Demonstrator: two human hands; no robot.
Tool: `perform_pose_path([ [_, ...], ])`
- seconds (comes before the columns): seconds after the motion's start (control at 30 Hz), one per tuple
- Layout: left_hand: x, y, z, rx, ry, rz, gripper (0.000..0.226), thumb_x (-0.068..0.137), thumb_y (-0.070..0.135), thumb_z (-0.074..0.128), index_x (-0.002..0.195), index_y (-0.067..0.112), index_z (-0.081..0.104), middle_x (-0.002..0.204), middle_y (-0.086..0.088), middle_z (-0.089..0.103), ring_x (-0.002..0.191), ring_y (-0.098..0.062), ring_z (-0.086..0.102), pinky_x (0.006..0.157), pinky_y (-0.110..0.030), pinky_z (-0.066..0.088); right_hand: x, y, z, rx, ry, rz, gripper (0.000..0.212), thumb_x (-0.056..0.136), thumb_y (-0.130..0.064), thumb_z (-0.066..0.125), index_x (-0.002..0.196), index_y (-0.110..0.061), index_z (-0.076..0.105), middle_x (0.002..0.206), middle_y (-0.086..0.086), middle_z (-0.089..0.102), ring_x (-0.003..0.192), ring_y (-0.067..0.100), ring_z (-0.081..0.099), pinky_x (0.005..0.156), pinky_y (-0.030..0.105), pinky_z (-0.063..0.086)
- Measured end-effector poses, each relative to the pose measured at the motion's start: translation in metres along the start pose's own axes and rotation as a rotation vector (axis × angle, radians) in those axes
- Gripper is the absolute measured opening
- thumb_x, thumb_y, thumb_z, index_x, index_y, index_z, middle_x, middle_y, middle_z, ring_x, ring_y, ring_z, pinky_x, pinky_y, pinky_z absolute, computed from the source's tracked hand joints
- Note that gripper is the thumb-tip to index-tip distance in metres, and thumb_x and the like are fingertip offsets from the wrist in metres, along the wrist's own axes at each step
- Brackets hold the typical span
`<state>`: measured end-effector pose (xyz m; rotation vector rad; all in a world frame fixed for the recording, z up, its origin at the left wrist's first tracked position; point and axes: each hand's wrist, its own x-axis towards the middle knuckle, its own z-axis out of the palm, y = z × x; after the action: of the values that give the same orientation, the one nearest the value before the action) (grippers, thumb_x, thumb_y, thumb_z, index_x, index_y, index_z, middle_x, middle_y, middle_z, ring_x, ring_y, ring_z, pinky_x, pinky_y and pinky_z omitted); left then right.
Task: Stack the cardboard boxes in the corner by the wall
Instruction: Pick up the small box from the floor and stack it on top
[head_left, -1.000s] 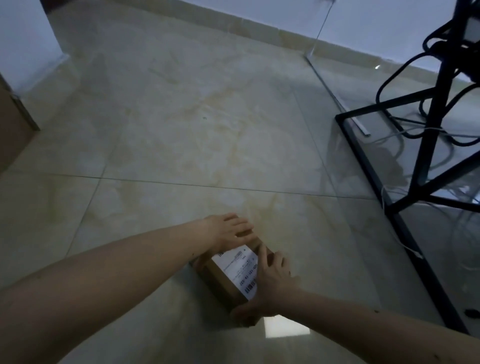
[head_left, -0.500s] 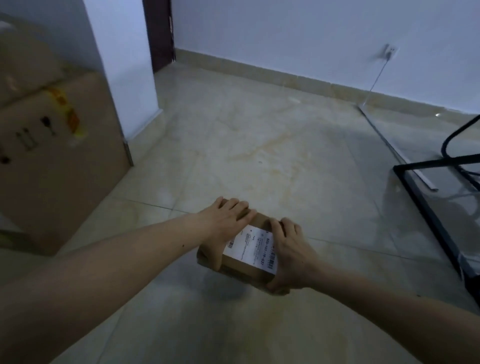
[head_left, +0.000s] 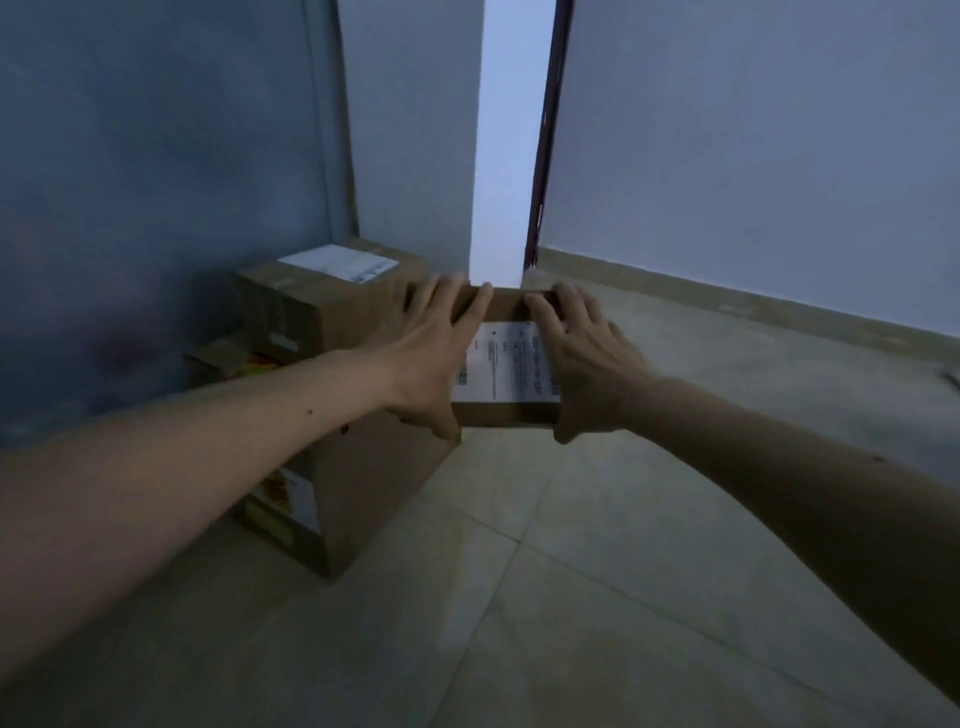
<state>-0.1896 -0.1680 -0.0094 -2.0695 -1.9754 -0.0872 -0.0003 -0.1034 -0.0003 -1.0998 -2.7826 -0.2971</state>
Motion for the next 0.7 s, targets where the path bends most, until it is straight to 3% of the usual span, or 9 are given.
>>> perform_pose_path([
  [0.17, 0.017, -0.074, -0.063, -0.055, 0.093, -0.242, 0.138, 0.05, 0.061, 0.081, 0.151, 0.018, -0.001, 0.148, -0.014, 0.013, 0.137, -0.038, 0.009, 0.113, -0.057, 0.02, 0.091, -0.032, -0.051, -0.029, 0.251, -0.092, 0.096, 0.068, -0.032, 0.084, 0.142, -0.011, 0.027, 0.153, 0.015, 0.027, 0.146, 0.038, 0.018, 0.111, 0.057, 0.038],
  [0.3, 0.03, -0.128, -0.091, -0.124, 0.101, -0.46, 0.126, 0.047, 0.061, 0.081, 0.147, 0.025, 0.014, 0.138, -0.017, 0.022, 0.129, -0.041, 0.018, 0.106, -0.055, 0.03, 0.144, -0.066, -0.075, 0.024, 0.318, -0.1, 0.077, 0.08, -0.016, 0.072, 0.143, -0.012, 0.029, 0.158, 0.011, 0.024, 0.148, 0.035, 0.016, 0.116, 0.057, 0.028],
  [0.4, 0.034, -0.151, -0.099, -0.183, 0.068, -0.63, 0.093, 0.039, 0.062, 0.076, 0.118, 0.029, 0.042, 0.125, -0.017, 0.033, 0.124, -0.041, 0.024, 0.1, -0.057, 0.033, 0.169, -0.091, -0.078, 0.011, 0.283, -0.099, 0.071, 0.083, -0.011, 0.063, 0.145, -0.013, 0.028, 0.16, 0.01, 0.022, 0.148, 0.035, 0.014, 0.117, 0.061, 0.019],
  [0.47, 0.042, -0.165, -0.094, -0.193, 0.021, -0.707, 0.083, 0.034, 0.066, 0.072, 0.104, 0.028, 0.052, 0.115, -0.013, 0.041, 0.117, -0.04, 0.031, 0.096, -0.055, 0.036, 0.181, -0.105, -0.073, 0.028, 0.229, -0.081, 0.071, 0.085, -0.009, 0.058, 0.148, -0.014, 0.026, 0.161, 0.009, 0.018, 0.149, 0.038, 0.008, 0.117, 0.067, 0.009],
  [0.57, 0.055, -0.183, -0.079, -0.193, -0.015, -0.785, 0.092, 0.022, 0.072, 0.063, 0.103, 0.028, 0.062, 0.117, -0.014, 0.05, 0.111, -0.04, 0.04, 0.094, -0.054, 0.039, 0.195, -0.121, -0.061, 0.093, 0.154, -0.067, 0.063, 0.087, -0.005, 0.051, 0.145, -0.014, 0.03, 0.161, 0.007, 0.019, 0.149, 0.039, 0.008, 0.114, 0.07, 0.007],
  [0.7, 0.068, -0.19, -0.066, -0.255, -0.032, -0.827, 0.111, 0.026, 0.077, 0.052, 0.122, 0.022, 0.057, 0.138, -0.019, 0.043, 0.129, -0.043, 0.03, 0.104, -0.056, 0.029, 0.212, -0.125, -0.045, 0.226, 0.156, -0.054, 0.048, 0.089, -0.01, 0.05, 0.136, -0.015, 0.039, 0.152, 0.006, 0.037, 0.143, 0.032, 0.026, 0.111, 0.069, 0.018],
])
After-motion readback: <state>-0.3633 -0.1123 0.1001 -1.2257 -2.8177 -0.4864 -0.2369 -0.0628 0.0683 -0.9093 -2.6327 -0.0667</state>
